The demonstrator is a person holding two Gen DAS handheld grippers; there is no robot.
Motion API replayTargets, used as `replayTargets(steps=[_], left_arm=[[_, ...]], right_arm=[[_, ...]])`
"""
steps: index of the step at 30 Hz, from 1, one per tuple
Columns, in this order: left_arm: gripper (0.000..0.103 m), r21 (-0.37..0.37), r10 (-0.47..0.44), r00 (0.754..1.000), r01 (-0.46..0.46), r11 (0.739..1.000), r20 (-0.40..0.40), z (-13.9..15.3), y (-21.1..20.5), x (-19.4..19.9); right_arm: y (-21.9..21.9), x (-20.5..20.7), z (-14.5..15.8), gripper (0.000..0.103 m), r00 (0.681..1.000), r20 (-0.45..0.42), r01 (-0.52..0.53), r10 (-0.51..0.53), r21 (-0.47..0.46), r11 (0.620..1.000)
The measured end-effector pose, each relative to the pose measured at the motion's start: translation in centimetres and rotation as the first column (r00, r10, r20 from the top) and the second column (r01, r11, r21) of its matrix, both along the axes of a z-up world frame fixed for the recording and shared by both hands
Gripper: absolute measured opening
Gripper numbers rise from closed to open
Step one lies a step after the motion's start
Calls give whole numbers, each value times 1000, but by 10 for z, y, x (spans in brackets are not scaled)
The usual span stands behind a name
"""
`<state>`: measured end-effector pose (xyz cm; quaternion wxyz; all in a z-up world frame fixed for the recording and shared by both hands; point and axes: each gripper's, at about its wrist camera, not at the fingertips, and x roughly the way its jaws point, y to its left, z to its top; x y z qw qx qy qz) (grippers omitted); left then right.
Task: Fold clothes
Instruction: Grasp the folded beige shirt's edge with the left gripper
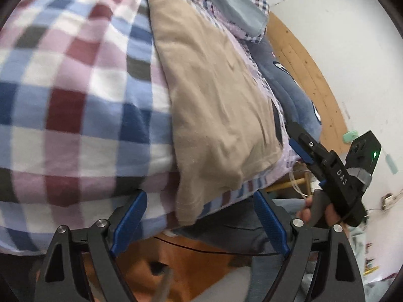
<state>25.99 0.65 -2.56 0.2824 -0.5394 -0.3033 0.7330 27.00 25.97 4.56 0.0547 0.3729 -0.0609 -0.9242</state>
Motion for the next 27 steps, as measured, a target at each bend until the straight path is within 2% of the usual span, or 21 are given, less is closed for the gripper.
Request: replayTargets(steps=[2,3,5,6,7,11,18,23,24,25,27], left_arm=[[89,32,-8,999,7,999,32,-5,4,-4],[84,43,-8,999,6,999,40,-6,5,-5],[57,29,8,999,-10,1000,53,-8,0,-4],[28,11,24,997,-25,1000,73,-11,-4,-5],[11,-3,40,995,-39,999,89,-15,-6,-6],[8,48,68,989,-74,996,133,-20,-16,-6],[5,129,31,995,-44,991,99,-7,-15,2],[6,85,51,992,-61,994,115,-10,-16,0],[11,75,55,991,-65,995,118,-11,-16,-1],[24,65,60,991,-68,996,122,-12,-16,-1],[39,46,69,989,-75,996,128,-14,-16,-2]], right_arm=[[1,3,1,93,1000,-8,-5,5,-3,1000],[3,3,0,93,1000,-8,-2,2,-4,1000],[6,4,0,93,1000,-6,3,-3,-6,1000],[8,5,-1,93,1000,-5,6,-6,-7,1000],[10,5,-1,93,1000,-4,9,-9,-8,1000],[10,7,-2,93,1000,2,2,-2,2,1000],[-13,14,-1,93,995,-23,-93,96,101,990],[-24,15,-3,93,991,-28,-123,128,139,983],[-24,15,-3,93,992,-25,-120,125,137,983],[-23,14,-3,93,992,-24,-117,121,134,984],[-22,14,-3,93,993,-27,-110,114,128,986]])
